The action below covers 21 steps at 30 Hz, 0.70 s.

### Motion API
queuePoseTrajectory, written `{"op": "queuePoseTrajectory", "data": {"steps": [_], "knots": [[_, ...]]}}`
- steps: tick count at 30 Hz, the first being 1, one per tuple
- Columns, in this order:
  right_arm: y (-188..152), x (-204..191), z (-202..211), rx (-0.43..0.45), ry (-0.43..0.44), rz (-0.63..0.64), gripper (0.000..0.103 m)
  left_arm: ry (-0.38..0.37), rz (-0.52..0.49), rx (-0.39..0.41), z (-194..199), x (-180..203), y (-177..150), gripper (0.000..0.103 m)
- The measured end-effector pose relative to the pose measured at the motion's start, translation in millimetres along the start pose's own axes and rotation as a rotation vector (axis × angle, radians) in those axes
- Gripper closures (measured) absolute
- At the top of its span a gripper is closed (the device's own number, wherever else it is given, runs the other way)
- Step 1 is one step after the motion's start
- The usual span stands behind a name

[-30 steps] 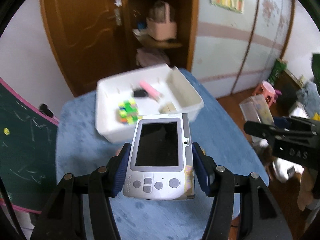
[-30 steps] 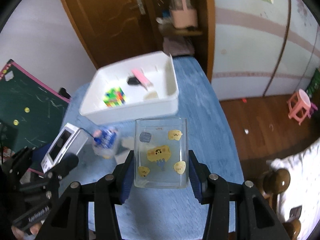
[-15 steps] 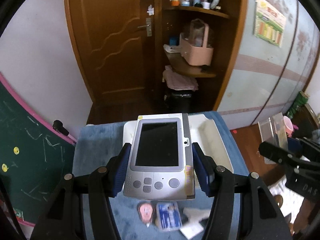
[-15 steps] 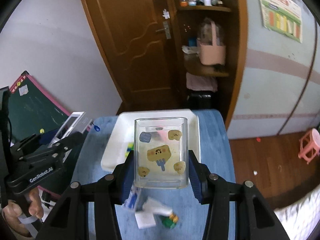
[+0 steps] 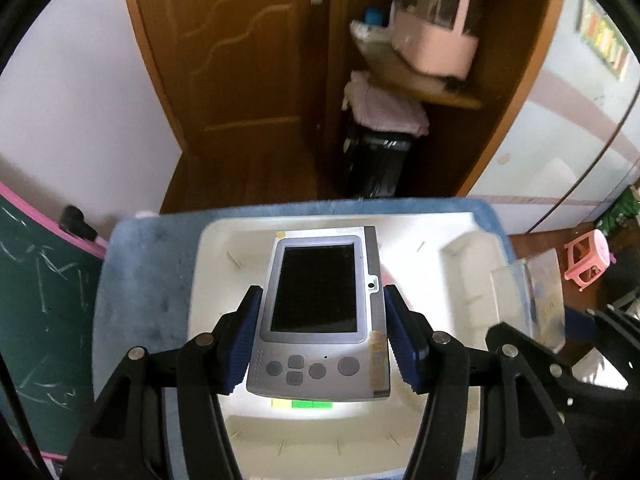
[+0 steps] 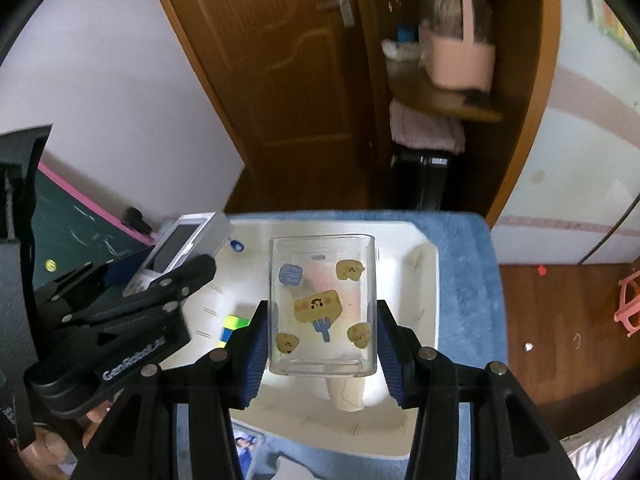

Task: Organize rigid objects
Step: 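Carry the game device and clear box toward the white tray, then lower the game device and clear box into the tray and open both tools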

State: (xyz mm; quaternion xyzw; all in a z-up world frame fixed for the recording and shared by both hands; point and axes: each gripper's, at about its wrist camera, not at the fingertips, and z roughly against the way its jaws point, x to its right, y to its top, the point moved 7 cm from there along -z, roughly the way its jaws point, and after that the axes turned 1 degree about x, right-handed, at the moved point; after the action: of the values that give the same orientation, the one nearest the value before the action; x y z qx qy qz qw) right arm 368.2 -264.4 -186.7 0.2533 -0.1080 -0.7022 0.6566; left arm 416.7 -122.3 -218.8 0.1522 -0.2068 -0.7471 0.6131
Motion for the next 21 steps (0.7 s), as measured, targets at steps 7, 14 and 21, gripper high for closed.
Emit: {"op": "queuePoseTrajectory", "data": {"steps": [7, 14, 21], "knots": [[-18.8, 14.5, -61.8, -0.102, -0.020, -0.005, 0.054, 0.040, 0.014, -0.073, -49.6, -7.8, -15.2, 0.040], [-34.8, 19.6, -95.2, -0.176, -0.035, -0.002, 0.054, 0.057, 0.038, -0.155, -81.5, -15.5, -26.1, 0.040], [-46.1, 21.8, -111.3, -0.217, -0.030, 0.002, 0.049, 0.059, 0.043, -0.184, -84.3, -18.3, -30.7, 0.030]]}}
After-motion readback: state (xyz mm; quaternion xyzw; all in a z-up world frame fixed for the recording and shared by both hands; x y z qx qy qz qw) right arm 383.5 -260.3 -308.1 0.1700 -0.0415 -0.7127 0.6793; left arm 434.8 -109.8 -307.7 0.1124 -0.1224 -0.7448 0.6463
